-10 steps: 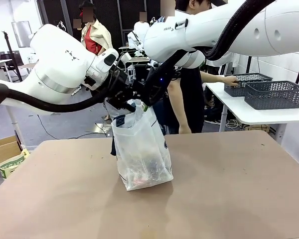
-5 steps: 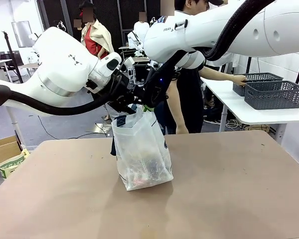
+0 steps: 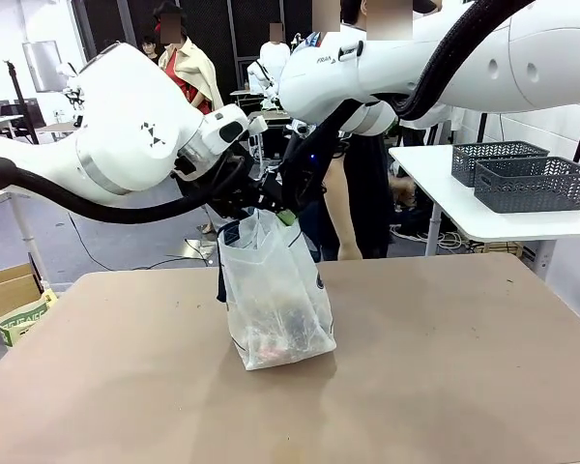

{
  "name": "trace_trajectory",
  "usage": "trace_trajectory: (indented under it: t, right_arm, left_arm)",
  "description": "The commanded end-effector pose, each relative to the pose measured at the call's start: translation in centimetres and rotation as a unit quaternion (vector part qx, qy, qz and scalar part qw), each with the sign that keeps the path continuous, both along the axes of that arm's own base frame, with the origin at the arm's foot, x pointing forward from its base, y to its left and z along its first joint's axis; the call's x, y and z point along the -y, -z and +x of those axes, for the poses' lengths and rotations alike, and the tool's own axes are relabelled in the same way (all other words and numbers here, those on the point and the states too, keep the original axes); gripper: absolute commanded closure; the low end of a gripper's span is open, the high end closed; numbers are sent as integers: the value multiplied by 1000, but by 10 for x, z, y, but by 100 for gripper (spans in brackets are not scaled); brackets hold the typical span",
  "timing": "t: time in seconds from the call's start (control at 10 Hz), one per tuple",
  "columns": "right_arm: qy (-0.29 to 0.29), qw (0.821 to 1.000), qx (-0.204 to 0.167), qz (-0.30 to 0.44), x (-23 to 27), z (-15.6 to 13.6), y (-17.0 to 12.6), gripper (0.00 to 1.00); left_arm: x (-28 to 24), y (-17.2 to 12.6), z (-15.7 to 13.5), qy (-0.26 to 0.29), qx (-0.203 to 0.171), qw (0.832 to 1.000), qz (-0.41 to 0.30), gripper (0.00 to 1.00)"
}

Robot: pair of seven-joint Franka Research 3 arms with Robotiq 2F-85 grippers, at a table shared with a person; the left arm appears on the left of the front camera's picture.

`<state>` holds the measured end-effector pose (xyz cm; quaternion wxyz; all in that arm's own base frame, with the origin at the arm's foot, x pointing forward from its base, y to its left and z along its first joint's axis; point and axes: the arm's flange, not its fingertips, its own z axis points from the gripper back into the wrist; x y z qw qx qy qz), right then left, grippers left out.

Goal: Transfer purchased items from the store into the shopping bag.
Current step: Move the Reusable shopping bag to the right side of the table.

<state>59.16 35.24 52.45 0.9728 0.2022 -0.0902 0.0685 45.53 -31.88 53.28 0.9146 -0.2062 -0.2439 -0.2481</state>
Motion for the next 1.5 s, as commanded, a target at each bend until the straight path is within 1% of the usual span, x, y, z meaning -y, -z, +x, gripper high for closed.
trace_trajectory:
  t: [0.0, 0.2, 0.7, 1.1, 1.4]
  right_arm:
    - [-2, 1000, 14, 26, -5, 8, 0, 100]
    - [-14, 999, 31, 36, -6, 9, 3, 100]
    - [-24, 999, 25, 38, -8, 13, 10, 100]
    - [-25, 999, 18, 36, -8, 15, 12, 100]
    - [-26, 999, 17, 36, -8, 15, 13, 100]
  left_arm:
    - [6, -1, -8, -28, 5, 999, 29, 0]
    - [7, 1, -12, -57, 7, 997, 57, 0]
    - [5, -2, -14, -101, 17, 992, 79, 0]
    - [0, -1, -13, -122, 10, 989, 81, 0]
    - [1, 8, -7, -121, -8, 989, 86, 0]
